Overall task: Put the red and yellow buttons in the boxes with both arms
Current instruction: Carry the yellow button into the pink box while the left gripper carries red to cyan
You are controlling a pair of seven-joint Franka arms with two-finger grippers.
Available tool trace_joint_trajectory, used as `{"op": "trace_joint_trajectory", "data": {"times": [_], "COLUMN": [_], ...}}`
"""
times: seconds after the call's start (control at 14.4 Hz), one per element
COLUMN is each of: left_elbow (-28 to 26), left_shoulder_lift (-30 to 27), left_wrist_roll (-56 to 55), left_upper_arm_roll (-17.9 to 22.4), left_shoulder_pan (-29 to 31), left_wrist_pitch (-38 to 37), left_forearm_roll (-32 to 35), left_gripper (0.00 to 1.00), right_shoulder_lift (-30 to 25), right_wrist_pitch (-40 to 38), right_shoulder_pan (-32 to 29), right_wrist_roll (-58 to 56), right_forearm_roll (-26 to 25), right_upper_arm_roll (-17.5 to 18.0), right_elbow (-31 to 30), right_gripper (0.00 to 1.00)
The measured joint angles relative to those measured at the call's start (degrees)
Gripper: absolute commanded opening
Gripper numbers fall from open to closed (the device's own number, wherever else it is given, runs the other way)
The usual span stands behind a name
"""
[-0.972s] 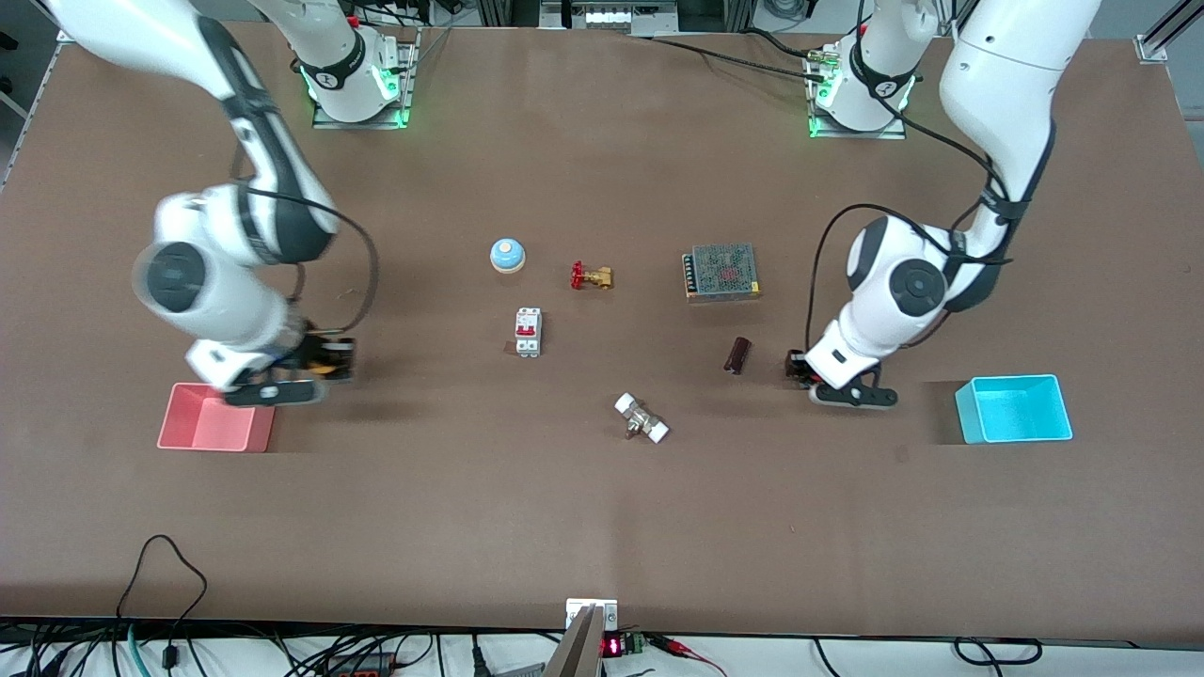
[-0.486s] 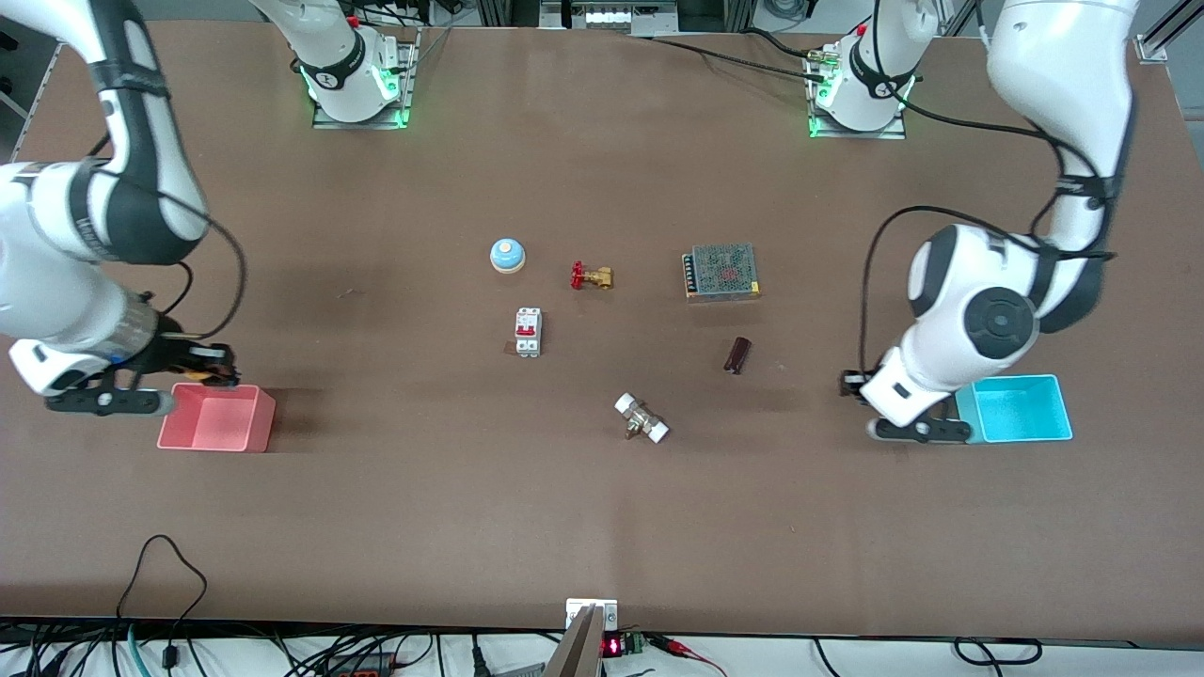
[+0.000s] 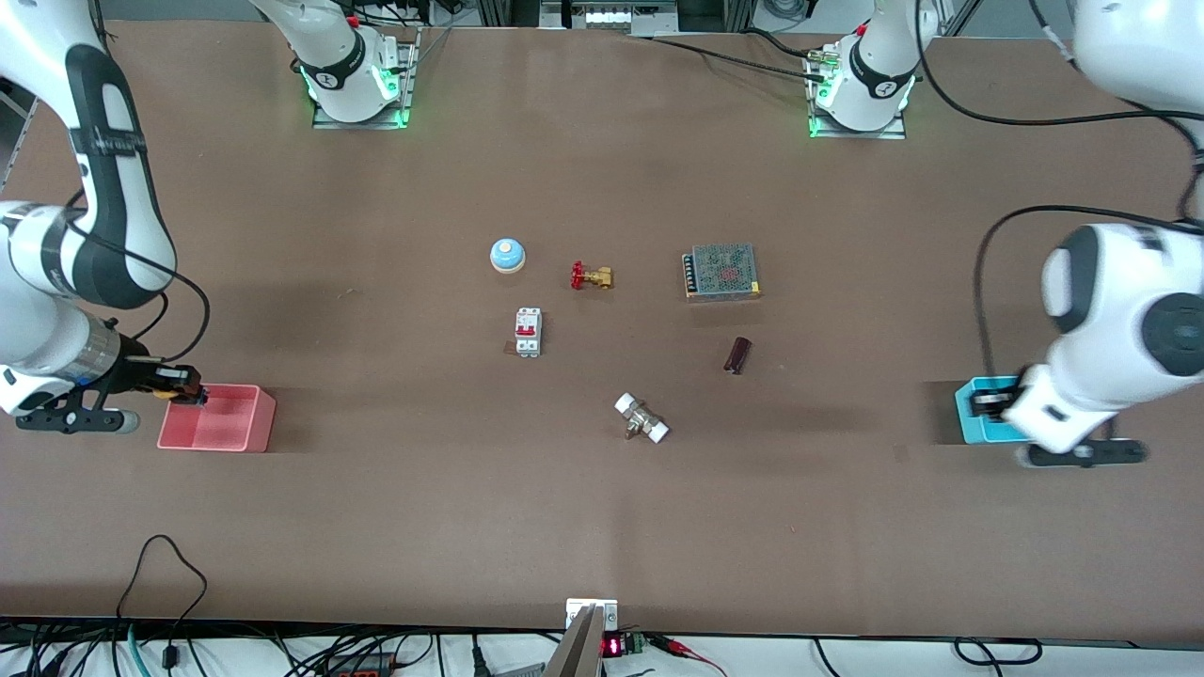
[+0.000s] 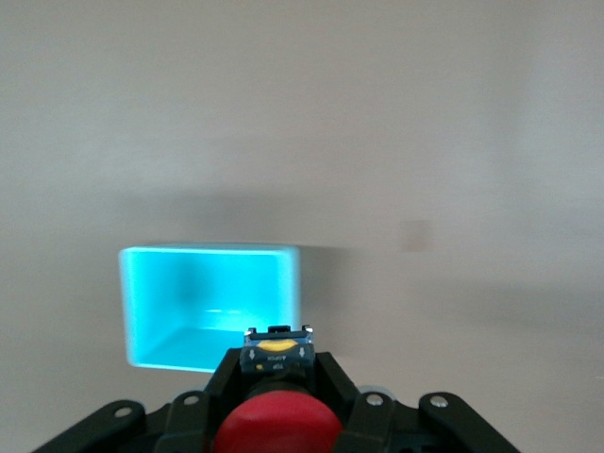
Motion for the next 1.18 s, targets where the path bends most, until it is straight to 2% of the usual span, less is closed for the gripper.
{"op": "trace_joint_trajectory", "data": {"times": [0.21,0.49,1.04,1.18], "left_elbow": [-0.08,-0.25,-1.29,-2.77], "left_shoulder_lift": [2.49,8.24,11.4,11.46], "left_wrist_roll": [6.77,14.53,15.05,15.59], "left_upper_arm_roll": [-0.11,-0.22,-0.4,-0.4], "left_shoulder_pan": [5.85,9.63,10.23,10.39], "left_wrist_pitch": [0.71,7.12,7.78,10.82], "left_forearm_roll": [-3.22,-7.78,-9.39,-9.4], "left_gripper": [0.22,0.22,0.22,0.22], "right_shoulder_lift": [2.55,5.38,7.76,8.14], "right_wrist_pitch": [3.49,6.27,6.62,6.62], "right_shoulder_pan": [-0.74,-1.02,-0.74,-0.67], "right_wrist_roll": [-2.33,-3.82,-6.44,-6.65], "right_forearm_roll": [0.13,2.44,2.8,2.8], "right_upper_arm_roll": [-0.1,-0.07,0.31,0.34], "right_elbow": [0.02,0.03,0.03,0.03], "right_gripper": [0.24,0.25,0.25,0.27]}}
